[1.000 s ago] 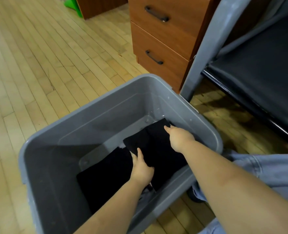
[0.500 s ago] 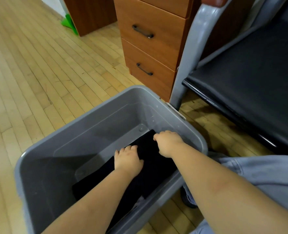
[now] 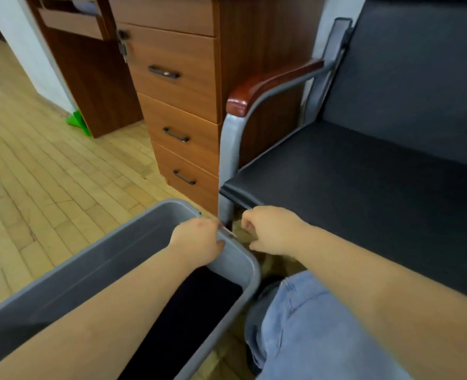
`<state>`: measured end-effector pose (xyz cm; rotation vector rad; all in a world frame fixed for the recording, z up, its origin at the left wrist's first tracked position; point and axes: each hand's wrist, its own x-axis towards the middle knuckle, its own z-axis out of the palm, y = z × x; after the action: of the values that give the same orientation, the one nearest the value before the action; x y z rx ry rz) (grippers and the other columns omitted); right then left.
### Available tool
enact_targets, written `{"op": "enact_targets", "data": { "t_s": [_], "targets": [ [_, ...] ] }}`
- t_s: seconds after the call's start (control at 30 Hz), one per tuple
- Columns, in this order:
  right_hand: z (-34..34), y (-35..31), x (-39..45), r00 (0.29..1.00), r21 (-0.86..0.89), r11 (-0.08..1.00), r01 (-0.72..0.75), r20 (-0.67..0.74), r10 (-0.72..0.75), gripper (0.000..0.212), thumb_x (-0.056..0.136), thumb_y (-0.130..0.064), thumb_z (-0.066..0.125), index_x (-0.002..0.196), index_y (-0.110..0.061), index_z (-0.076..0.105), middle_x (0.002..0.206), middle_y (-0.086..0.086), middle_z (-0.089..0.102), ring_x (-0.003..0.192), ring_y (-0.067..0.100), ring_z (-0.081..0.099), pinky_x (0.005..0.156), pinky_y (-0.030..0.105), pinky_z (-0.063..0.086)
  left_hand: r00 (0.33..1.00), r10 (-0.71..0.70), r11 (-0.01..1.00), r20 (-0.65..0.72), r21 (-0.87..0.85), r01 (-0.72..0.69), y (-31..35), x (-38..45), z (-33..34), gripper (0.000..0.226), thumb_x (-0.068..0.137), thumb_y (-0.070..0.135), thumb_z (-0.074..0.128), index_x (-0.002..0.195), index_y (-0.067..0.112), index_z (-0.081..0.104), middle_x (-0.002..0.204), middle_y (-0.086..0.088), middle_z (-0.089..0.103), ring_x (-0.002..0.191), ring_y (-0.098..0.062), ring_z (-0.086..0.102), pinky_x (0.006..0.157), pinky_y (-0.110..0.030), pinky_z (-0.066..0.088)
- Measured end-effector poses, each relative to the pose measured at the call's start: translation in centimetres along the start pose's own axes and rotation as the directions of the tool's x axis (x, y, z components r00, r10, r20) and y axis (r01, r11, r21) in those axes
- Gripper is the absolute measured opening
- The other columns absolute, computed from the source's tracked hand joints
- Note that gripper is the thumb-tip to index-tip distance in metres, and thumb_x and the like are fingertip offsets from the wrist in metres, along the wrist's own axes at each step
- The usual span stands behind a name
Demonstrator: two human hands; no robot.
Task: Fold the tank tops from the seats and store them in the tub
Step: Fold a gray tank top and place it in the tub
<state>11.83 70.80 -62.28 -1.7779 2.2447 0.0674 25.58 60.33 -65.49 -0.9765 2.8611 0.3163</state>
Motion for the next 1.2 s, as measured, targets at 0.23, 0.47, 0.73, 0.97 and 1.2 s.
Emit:
{"op": "enact_targets", "data": {
  "t_s": [0.23, 0.47, 0.73, 0.97, 1.2],
  "targets": [
    [-3.5, 9.9, -13.1, 0.941, 0.071, 0.953, -0.294, -0.152, 0.301, 0.04, 0.087, -0.03, 0.065, 0.124, -0.027, 0.05, 0.122, -0.004, 0.054, 0.11, 0.017, 0.053, 0.09, 0.035, 0.048, 0.956, 0.28, 0.959, -0.084, 0.064, -0.275, 14.3, 1.0, -4.6, 0.04, 0.094, 0.037, 0.052, 0.132, 0.026, 0.05, 0.131, 0.002, 0.055, 0.118, -0.019, 0.053, 0.096, -0.035, 0.047],
    [-2.8, 19.3, -26.8, 0.796, 0.133, 0.828, -0.545, -0.23, 0.561, 0.043, 0.087, -0.037, 0.065, 0.126, -0.028, 0.05, 0.121, -0.005, 0.054, 0.11, 0.015, 0.053, 0.09, 0.034, 0.048, 0.859, 0.51, 0.859, -0.047, 0.09, -0.504, 28.9, 1.4, -5.3, 0.041, 0.095, 0.039, 0.053, 0.134, 0.028, 0.049, 0.131, 0.005, 0.055, 0.118, -0.016, 0.053, 0.097, -0.033, 0.046],
    [1.5, 25.9, -37.5, 0.571, 0.193, 0.609, -0.769, -0.222, 0.791, 0.045, 0.09, -0.034, 0.061, 0.133, -0.025, 0.048, 0.13, -0.001, 0.05, 0.119, 0.019, 0.048, 0.091, 0.03, 0.042, 0.727, 0.685, 0.722, 0.042, 0.095, -0.686, 42.3, 1.0, -1.7, 0.04, 0.094, 0.039, 0.054, 0.133, 0.029, 0.051, 0.132, 0.006, 0.054, 0.121, -0.015, 0.05, 0.1, -0.035, 0.044],
    [2.5, 28.8, -44.2, 0.39, 0.417, 0.431, -0.8, -0.184, 0.902, 0.045, 0.089, -0.036, 0.06, 0.132, -0.027, 0.051, 0.13, -0.002, 0.053, 0.117, 0.018, 0.052, 0.093, 0.028, 0.041, 0.661, 0.737, 0.664, 0.141, 0.025, -0.747, 49.8, 0.2, 2.2, 0.04, 0.092, 0.038, 0.056, 0.131, 0.029, 0.052, 0.13, 0.007, 0.054, 0.119, -0.014, 0.051, 0.099, -0.032, 0.045],
    [3.3, 31.0, -50.0, 0.189, 0.61, 0.252, -0.751, -0.168, 0.968, 0.045, 0.08, -0.028, 0.071, 0.124, -0.027, 0.058, 0.125, -0.005, 0.057, 0.107, 0.016, 0.056, 0.088, 0.029, 0.046, 0.591, 0.787, 0.606, 0.179, -0.038, -0.795, 55.9, 0.2, 3.7, 0.04, 0.093, 0.038, 0.057, 0.131, 0.028, 0.053, 0.133, 0.009, 0.054, 0.117, -0.012, 0.052, 0.098, -0.026, 0.042]
  ]
}}
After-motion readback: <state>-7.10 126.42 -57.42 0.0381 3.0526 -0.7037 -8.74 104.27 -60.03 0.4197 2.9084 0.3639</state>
